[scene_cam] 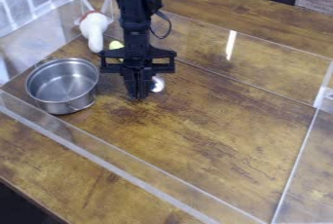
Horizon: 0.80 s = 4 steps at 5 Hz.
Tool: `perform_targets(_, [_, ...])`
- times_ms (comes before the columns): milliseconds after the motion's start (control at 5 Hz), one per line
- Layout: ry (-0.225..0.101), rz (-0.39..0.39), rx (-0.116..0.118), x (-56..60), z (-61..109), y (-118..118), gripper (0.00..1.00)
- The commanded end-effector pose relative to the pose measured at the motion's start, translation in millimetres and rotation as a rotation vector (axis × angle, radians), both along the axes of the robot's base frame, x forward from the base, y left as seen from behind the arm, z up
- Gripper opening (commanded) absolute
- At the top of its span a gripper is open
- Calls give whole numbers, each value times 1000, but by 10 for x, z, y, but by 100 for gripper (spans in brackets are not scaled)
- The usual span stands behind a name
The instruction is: Move the green spoon to the right
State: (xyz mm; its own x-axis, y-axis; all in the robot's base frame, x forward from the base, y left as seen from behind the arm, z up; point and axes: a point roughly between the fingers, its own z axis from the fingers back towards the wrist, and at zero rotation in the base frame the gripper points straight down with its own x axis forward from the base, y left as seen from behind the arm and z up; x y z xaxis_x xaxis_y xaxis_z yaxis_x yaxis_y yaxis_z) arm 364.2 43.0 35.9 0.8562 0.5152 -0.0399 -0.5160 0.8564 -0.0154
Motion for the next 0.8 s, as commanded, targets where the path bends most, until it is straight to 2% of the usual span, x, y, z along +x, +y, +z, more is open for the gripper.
perform_targets(0, [-57,27,18,156,159,143,100])
perform_targets(200, [-57,38,20,230,161,196,100])
perform_targets(400, [-57,42,20,242,154,206,0])
perform_targets(600, [-57,45,19,253,142,216,0])
